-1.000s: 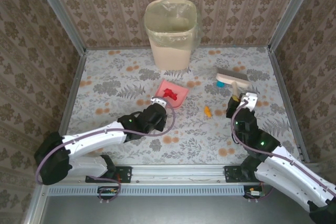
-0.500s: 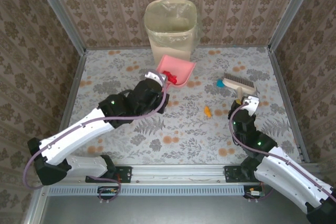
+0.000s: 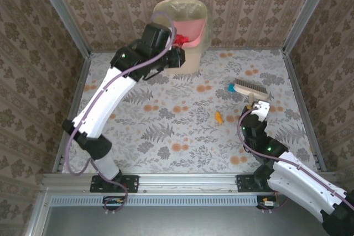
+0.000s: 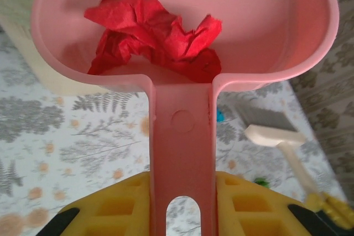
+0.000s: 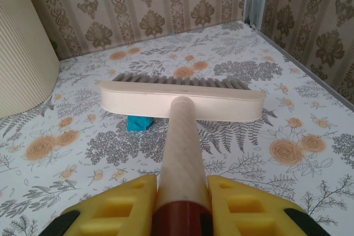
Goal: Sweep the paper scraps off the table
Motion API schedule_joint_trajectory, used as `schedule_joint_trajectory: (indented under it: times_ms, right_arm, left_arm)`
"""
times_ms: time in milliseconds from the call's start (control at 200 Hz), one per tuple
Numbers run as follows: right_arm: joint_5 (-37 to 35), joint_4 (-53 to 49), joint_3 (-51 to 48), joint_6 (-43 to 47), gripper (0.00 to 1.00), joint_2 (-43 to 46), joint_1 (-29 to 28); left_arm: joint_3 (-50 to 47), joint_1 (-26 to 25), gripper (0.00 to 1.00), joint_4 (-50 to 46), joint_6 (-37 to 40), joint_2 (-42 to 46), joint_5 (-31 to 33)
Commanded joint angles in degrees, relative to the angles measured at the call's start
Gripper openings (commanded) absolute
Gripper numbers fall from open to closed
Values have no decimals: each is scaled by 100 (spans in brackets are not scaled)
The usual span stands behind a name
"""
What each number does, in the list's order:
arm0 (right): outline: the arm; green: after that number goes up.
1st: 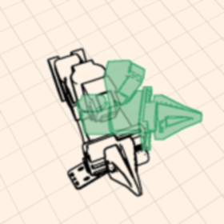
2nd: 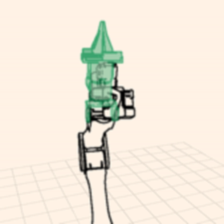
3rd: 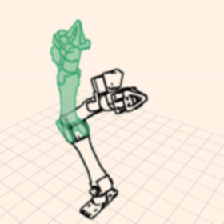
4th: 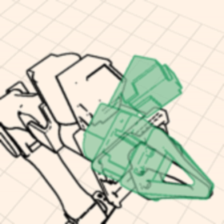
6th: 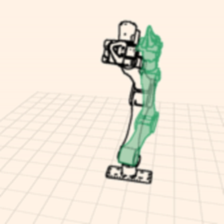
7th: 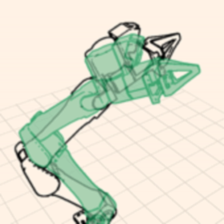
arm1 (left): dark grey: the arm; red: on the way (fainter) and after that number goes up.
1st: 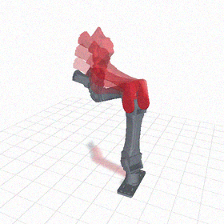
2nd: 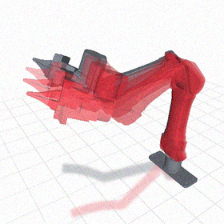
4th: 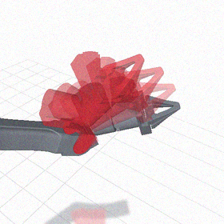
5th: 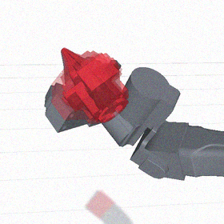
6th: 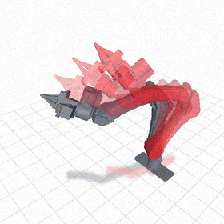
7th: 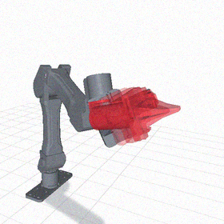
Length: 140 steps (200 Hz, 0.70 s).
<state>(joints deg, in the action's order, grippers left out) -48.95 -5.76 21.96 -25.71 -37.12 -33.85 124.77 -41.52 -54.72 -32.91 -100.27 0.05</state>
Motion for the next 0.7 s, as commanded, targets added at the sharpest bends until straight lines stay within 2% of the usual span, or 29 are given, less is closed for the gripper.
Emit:
schedule_joint_trajectory:
  times_ms: [0, 100, 195, 265, 525, 695]
  right_arm:
    - [-150, 333, -25, 30, 0, 30, 53]
    - [-146, 348, -25, 22, 0, 23, 62]
    - [-149, 350, -16, 16, 0, -1, 67]
    - [-150, 349, -8, 26, 0, -22, 71]
    - [-150, 368, 2, 21, 0, -66, 71]
    - [43, 380, 19, 4, 0, -119, 71]
  left_arm:
    - [994, 315, 0, -209, -512, -615, -1044]
    - [2121, 515, 0, -402, -822, -1378, -1388]
    - [2673, 676, 0, -145, -1327, -1906, -1865]
    - [2715, 779, 0, 297, -1733, -2088, -2147]
    - [2702, 1138, 0, 1635, -2884, -2418, -2551]
    - [2676, 1303, 0, 2123, -3386, -2584, -2803]
